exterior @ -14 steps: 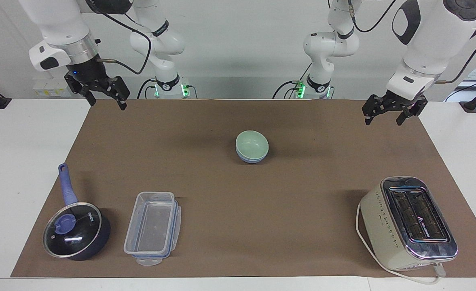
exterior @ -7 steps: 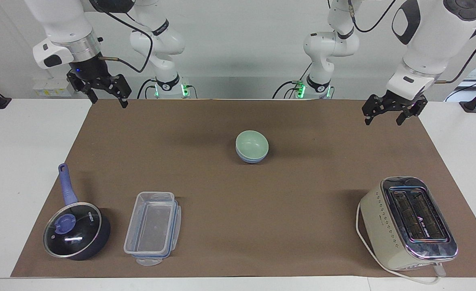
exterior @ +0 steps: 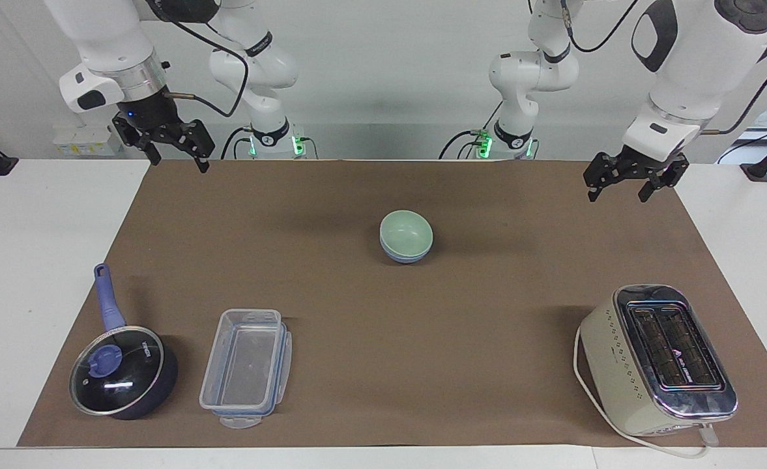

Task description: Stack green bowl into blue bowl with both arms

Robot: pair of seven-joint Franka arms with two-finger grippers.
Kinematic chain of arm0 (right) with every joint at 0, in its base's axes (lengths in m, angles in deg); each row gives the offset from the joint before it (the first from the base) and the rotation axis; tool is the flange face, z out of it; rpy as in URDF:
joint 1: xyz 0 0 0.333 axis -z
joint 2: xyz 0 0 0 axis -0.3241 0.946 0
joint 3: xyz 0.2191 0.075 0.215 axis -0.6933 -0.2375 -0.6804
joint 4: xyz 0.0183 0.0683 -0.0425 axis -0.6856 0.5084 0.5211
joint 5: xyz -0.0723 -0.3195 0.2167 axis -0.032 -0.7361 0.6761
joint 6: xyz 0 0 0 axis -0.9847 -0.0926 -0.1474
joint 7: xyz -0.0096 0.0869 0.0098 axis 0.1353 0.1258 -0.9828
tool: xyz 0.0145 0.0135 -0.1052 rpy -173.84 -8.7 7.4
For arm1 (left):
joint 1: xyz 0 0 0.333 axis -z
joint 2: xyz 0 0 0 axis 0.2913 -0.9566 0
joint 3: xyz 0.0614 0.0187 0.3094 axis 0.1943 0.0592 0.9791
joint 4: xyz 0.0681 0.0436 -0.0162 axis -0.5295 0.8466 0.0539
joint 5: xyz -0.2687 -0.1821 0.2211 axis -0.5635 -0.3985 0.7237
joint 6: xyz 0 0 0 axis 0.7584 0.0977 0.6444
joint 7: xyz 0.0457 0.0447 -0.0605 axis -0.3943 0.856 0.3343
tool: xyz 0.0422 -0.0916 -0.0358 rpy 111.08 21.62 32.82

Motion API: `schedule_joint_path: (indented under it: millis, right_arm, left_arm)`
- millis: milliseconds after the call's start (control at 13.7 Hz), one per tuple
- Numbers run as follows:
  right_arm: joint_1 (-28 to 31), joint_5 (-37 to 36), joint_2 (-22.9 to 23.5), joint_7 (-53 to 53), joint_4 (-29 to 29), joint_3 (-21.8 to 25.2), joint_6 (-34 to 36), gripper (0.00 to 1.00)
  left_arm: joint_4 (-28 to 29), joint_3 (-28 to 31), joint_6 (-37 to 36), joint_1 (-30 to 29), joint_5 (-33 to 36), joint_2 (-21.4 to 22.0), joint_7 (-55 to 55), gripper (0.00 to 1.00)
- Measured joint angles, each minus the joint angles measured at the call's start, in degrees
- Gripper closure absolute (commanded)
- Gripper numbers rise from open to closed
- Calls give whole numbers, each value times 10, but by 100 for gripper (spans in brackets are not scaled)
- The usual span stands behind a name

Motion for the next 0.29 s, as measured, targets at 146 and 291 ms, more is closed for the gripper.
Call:
schedule_joint_path:
  millis: [146, 291]
  right_arm:
    - [0, 0, -3, 0, 3, 0, 0, 0]
    - [0, 0, -3, 0, 4, 0, 0, 0]
  left_arm:
    - [0, 0, 0, 0, 0, 0, 0, 0]
    - [0, 0, 0, 0, 0, 0, 0, 0]
